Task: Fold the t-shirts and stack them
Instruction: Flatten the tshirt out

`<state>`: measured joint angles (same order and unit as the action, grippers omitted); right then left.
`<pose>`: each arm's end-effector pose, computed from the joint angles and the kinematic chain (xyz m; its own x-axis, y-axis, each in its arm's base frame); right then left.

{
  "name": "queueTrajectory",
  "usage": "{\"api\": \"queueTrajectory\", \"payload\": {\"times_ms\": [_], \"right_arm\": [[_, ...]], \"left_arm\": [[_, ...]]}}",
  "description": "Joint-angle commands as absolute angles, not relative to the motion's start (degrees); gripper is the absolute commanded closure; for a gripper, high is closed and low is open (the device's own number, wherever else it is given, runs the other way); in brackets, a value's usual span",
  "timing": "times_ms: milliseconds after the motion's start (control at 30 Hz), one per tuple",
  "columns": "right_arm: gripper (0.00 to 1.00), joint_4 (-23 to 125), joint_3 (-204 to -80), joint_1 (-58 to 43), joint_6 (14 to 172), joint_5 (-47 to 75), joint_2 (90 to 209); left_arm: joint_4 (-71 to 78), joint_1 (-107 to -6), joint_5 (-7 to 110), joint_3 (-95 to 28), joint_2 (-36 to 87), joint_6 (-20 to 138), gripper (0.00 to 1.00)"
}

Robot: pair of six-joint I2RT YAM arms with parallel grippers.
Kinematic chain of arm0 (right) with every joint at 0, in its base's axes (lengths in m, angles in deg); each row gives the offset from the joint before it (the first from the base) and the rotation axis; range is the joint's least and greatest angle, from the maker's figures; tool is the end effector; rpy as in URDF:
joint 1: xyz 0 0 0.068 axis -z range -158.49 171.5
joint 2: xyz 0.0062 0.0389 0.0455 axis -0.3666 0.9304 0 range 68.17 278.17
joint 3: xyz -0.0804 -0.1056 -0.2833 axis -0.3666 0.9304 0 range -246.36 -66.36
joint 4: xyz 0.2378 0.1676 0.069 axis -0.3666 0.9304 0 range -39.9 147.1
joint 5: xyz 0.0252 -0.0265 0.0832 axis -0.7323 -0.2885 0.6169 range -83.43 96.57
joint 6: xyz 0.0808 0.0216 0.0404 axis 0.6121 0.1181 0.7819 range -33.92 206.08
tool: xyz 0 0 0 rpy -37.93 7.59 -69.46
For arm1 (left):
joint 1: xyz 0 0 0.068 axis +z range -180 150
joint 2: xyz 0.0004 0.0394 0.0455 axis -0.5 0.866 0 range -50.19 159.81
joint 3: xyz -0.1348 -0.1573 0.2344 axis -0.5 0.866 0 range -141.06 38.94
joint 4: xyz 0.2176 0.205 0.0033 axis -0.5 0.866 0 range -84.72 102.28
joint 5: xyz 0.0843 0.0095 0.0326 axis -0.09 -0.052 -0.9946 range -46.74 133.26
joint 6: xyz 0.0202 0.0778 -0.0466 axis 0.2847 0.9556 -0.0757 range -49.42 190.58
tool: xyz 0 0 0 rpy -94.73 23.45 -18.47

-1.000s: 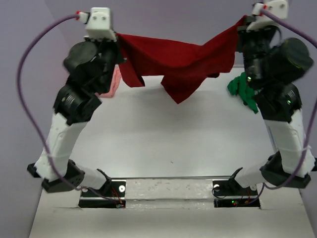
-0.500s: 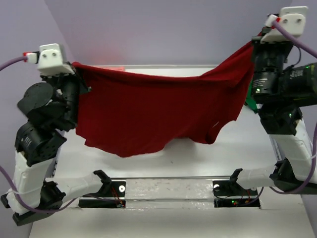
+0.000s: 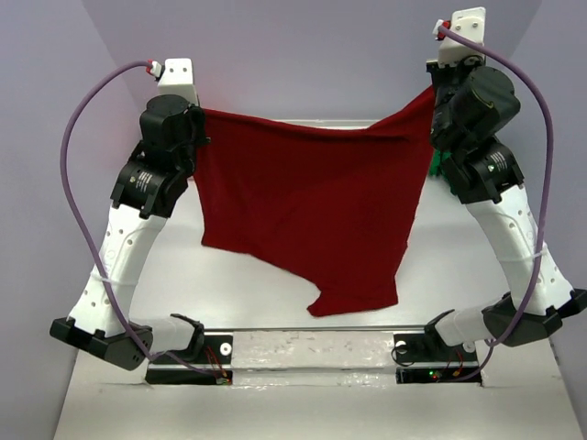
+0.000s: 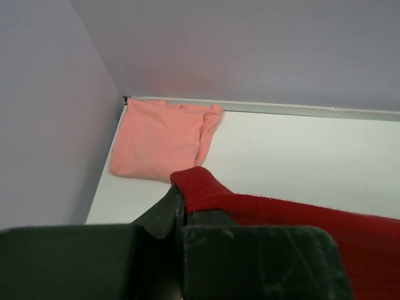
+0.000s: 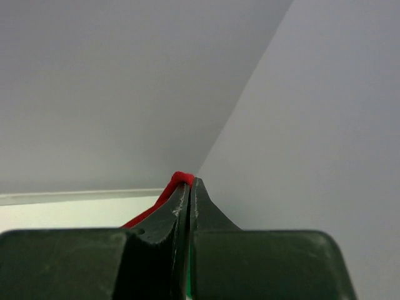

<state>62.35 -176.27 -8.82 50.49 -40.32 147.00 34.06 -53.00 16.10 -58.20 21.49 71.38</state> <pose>0.2879 0.0978 0.6537 0.0803 -0.4138 -0.9068 0.3666 0.8582 -0.3592 0.2942 -0.0836 0.5712 -0.0541 0.0366 -0.9979 -0.0710 0.9967 0.0404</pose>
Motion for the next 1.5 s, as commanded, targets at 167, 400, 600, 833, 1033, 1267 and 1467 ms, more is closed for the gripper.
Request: {"api": "queueTrajectory", "payload": {"times_ms": [167, 400, 600, 833, 1033, 1267, 1467], "right_arm": [[1.0, 63.6, -181.4, -8.6, 53.0, -37.3, 143.9], [1.0, 63.6, -176.9, -10.1, 53.5, -38.2, 141.6], [1.0, 60.6, -177.9, -15.7, 47.0, -42.9, 140.0], [1.0, 57.8, -181.9, -18.7, 43.2, -44.8, 143.2], [1.0, 66.0, -187.2, -12.2, 50.8, -38.6, 153.6], [1.0, 76.2, -189.2, 5.7, 69.7, -22.0, 159.7], [1.0, 79.9, -194.6, 9.8, 73.0, -16.3, 166.2]], "left_arm": [[29.0, -52.3, 18.8, -61.3, 18.3, 71.0, 1.0], [28.6, -52.2, 18.4, -59.2, 15.7, 71.2, 1.0], [28.8, -52.3, 19.0, -58.4, 13.4, 71.1, 1.0], [29.6, -52.2, 19.3, -61.2, 16.2, 71.0, 1.0], [28.1, -49.1, 24.0, -65.5, 23.4, 70.9, 1.0], [27.0, -40.3, 32.9, -68.5, 32.8, 67.9, 1.0], [32.4, -32.9, 39.3, -80.6, 47.5, 66.7, 1.0]]}}
